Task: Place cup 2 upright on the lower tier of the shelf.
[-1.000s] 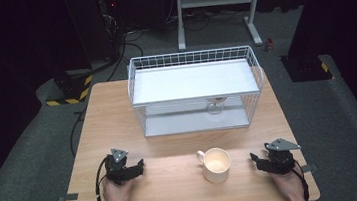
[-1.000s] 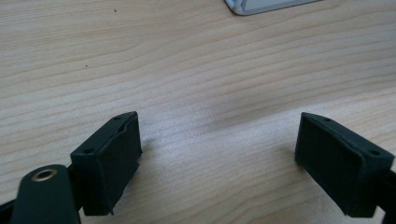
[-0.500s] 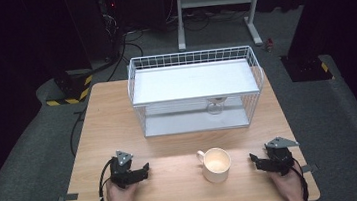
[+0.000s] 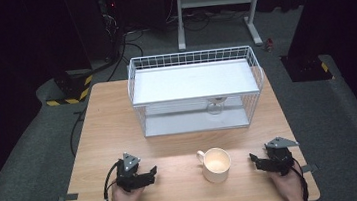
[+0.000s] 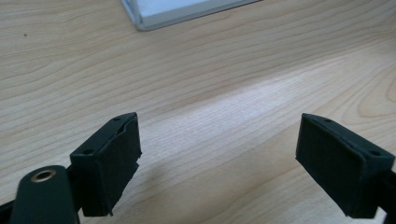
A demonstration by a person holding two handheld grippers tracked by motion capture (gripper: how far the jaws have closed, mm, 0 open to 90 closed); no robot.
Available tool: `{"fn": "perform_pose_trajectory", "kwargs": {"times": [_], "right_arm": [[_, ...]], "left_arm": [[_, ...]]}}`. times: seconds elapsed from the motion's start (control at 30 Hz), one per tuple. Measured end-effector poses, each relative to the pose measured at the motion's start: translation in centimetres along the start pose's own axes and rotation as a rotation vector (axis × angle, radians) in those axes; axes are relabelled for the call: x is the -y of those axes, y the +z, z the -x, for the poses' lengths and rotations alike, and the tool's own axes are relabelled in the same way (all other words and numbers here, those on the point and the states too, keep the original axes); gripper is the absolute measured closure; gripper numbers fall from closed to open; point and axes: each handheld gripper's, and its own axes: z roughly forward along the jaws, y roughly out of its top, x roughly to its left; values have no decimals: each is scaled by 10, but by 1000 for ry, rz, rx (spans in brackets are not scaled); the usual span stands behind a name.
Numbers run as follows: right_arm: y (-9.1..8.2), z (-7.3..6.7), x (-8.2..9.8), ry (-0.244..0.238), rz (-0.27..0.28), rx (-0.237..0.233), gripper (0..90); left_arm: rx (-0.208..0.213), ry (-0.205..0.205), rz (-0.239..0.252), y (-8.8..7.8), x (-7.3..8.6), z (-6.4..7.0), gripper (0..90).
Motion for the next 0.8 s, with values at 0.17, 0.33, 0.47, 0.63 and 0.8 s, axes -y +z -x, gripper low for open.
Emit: {"fn": "perform_pose_trajectory", "kwargs": {"times": [0.17, 0.33, 0.47, 0.63, 0.8], "right_arm": [[0, 0, 0, -4, 2, 0, 255], [0, 0, 0, 2, -1, 0, 255], [0, 0, 0, 2, -1, 0, 255], [0, 0, 0, 1, -1, 0, 255], [0, 0, 0, -2, 1, 0, 255]], "left_arm": [[23, 12, 2, -2, -2, 8, 142], [47, 25, 17, -4, -3, 17, 140], [86, 44, 18, -3, -5, 27, 133], [113, 84, 16, -1, -7, 40, 122], [137, 91, 14, 1, -7, 48, 118]]}}
